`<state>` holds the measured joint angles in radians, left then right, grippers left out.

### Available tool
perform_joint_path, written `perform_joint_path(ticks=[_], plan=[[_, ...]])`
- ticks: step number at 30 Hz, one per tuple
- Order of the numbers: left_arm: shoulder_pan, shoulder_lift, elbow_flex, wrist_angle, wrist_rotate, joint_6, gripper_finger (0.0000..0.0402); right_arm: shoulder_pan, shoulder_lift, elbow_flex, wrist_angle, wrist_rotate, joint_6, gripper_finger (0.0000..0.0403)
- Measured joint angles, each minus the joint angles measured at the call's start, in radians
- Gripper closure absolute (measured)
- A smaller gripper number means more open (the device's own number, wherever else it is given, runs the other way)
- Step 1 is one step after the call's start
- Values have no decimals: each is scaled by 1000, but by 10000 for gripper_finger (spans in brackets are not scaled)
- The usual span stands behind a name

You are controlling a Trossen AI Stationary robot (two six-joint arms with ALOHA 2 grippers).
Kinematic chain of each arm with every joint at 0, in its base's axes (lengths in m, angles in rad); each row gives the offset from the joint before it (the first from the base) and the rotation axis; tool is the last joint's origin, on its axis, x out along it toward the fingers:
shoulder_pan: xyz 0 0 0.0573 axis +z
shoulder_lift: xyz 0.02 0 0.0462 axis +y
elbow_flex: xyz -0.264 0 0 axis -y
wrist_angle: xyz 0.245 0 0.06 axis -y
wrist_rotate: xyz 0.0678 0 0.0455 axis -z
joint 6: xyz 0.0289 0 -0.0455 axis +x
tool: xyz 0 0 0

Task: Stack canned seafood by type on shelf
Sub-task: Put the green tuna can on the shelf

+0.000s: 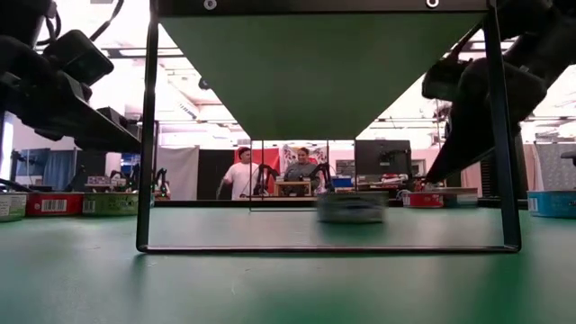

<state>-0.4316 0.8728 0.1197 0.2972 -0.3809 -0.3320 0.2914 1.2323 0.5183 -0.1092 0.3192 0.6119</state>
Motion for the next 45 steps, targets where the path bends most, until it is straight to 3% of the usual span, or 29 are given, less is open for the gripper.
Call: perform_joint_path(ticks=[5,11,15,20,24,32,39,45], plan=[[2,106,41,7,16,4,205,11,-4,-12,-72,22,25,339],[38,238,101,12,25,36,188,14,-4,-72,2,60,62,239],[87,337,117,87,0,63,192,23,19,-177,283,175,-11,174],[120,468,116,271,-2,123,205,23,113,-305,715,178,-81,118],[131,565,116,415,1,185,211,23,213,-315,807,179,-95,94],[222,777,120,650,106,215,185,22,431,-186,822,213,-114,52],[323,892,194,681,166,237,145,2,474,-162,826,150,-83,30],[349,1024,305,690,219,275,124,2,487,-166,908,177,-238,30]])
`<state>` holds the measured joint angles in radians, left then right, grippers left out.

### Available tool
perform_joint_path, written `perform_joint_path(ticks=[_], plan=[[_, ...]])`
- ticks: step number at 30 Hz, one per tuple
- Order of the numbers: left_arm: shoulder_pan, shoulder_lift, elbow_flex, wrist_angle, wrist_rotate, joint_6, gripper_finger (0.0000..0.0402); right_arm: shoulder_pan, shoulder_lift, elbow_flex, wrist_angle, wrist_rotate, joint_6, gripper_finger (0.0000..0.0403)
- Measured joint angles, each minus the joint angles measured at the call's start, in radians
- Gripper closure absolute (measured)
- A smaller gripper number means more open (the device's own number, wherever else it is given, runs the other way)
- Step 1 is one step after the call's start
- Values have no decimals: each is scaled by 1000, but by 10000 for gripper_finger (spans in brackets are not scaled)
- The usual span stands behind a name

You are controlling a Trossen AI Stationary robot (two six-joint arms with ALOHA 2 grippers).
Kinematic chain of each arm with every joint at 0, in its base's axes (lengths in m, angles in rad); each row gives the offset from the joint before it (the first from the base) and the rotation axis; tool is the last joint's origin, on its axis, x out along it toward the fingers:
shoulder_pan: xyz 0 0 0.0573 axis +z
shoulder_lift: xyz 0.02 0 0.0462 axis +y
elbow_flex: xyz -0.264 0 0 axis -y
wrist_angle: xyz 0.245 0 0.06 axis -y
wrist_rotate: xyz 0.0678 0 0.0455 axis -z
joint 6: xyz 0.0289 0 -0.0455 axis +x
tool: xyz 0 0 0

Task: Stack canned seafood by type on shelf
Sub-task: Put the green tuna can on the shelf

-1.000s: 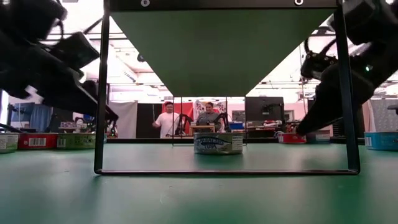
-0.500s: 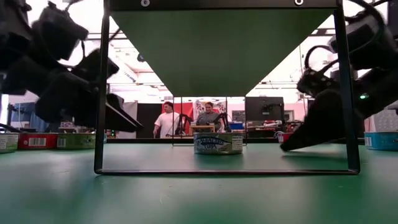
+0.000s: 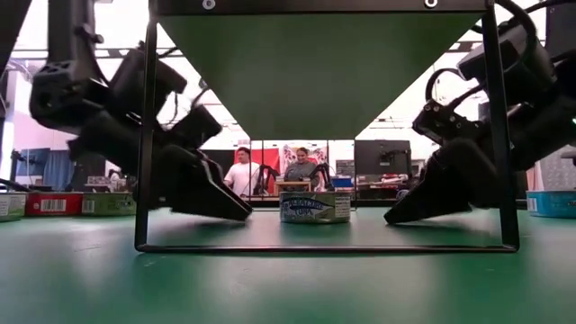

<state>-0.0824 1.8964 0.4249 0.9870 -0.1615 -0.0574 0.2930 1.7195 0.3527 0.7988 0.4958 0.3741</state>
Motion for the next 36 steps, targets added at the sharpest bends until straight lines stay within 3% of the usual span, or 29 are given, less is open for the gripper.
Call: perform_joint_path(ticks=[4,9,12,19,23,36], plan=[[2,68,31,61,-1,-2,125,-15,0,-1,46,-14,-131,30],[2,152,22,238,-2,-6,138,-62,2,-2,99,-118,-208,30],[4,206,40,324,70,-57,146,-94,2,3,106,-157,-235,30],[-48,318,164,356,81,-33,160,-149,3,34,109,-262,-281,30],[-52,310,171,356,82,-45,161,-152,25,46,119,-310,-270,30],[-55,296,181,324,60,-67,161,-151,325,85,545,-334,-289,28]])
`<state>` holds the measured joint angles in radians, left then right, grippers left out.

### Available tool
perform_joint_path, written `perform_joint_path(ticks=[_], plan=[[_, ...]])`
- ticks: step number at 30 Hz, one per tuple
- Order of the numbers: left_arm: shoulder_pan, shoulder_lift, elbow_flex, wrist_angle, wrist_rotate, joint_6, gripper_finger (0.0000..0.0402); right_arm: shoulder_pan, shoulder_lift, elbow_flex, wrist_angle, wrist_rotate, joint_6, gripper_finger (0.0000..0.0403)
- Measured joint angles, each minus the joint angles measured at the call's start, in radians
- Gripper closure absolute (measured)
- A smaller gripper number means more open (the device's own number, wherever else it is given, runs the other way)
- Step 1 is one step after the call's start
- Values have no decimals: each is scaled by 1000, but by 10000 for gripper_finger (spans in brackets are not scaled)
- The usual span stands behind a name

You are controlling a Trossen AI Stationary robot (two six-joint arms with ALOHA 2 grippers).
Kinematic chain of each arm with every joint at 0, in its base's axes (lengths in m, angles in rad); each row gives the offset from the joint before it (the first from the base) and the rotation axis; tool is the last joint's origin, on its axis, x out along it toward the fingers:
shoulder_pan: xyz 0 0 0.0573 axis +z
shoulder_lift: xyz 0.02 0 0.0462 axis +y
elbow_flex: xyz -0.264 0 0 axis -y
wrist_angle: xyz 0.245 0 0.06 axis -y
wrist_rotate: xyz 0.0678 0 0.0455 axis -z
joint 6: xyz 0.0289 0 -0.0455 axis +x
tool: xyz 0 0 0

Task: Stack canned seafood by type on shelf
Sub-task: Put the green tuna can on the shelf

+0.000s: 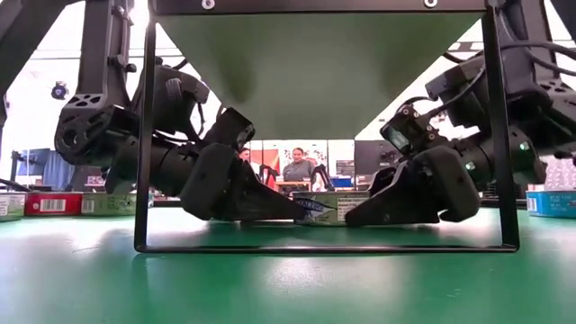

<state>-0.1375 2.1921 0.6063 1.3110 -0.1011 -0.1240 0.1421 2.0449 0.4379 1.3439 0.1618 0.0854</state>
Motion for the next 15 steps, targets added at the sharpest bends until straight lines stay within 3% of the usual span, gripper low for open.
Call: perform_joint_path(ticks=[4,15], plan=[[1,0,-10,23,-18,-13,161,-2,23,-32,106,7,4,29],[1,1,-5,17,-35,-15,162,-3,-10,-34,65,12,-30,30]])
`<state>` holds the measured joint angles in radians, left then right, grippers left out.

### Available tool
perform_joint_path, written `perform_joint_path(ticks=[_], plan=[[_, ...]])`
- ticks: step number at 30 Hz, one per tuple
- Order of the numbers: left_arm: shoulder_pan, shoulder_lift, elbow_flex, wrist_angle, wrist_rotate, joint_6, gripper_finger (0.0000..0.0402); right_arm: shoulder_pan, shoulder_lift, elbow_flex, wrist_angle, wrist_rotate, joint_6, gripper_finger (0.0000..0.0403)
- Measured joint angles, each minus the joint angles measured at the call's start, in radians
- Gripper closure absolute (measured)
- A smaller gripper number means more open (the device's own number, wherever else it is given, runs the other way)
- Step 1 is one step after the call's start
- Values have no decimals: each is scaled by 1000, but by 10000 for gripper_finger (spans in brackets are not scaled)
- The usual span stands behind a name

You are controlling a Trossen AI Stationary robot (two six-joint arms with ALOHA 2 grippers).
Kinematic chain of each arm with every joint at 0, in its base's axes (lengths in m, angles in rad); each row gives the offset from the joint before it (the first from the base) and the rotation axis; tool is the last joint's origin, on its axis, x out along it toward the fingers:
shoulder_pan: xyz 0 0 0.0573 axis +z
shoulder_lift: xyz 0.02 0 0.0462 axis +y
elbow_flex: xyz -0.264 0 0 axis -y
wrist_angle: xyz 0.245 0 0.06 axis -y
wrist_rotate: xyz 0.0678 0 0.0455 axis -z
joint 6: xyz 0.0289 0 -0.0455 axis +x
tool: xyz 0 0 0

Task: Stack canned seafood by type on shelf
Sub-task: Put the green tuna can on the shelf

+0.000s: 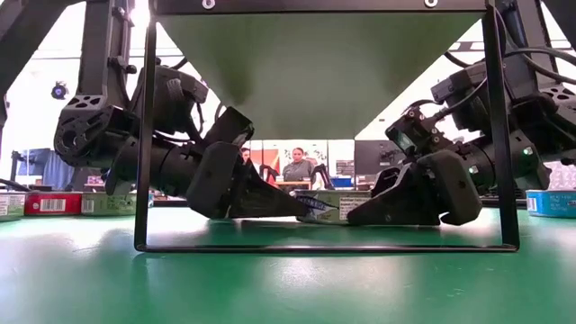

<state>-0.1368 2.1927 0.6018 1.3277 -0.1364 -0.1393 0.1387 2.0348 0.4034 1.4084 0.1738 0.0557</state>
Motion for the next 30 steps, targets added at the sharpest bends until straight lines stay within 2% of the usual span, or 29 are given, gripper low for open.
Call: perform_joint_path(ticks=[10,20,30], plan=[[5,0,34,-49,-25,11,161,0,-2,5,-4,-16,11,29],[12,2,42,-36,-36,3,161,-1,-2,16,3,-24,55,4],[13,4,55,-30,-34,10,161,1,-4,21,-16,-16,70,7]])
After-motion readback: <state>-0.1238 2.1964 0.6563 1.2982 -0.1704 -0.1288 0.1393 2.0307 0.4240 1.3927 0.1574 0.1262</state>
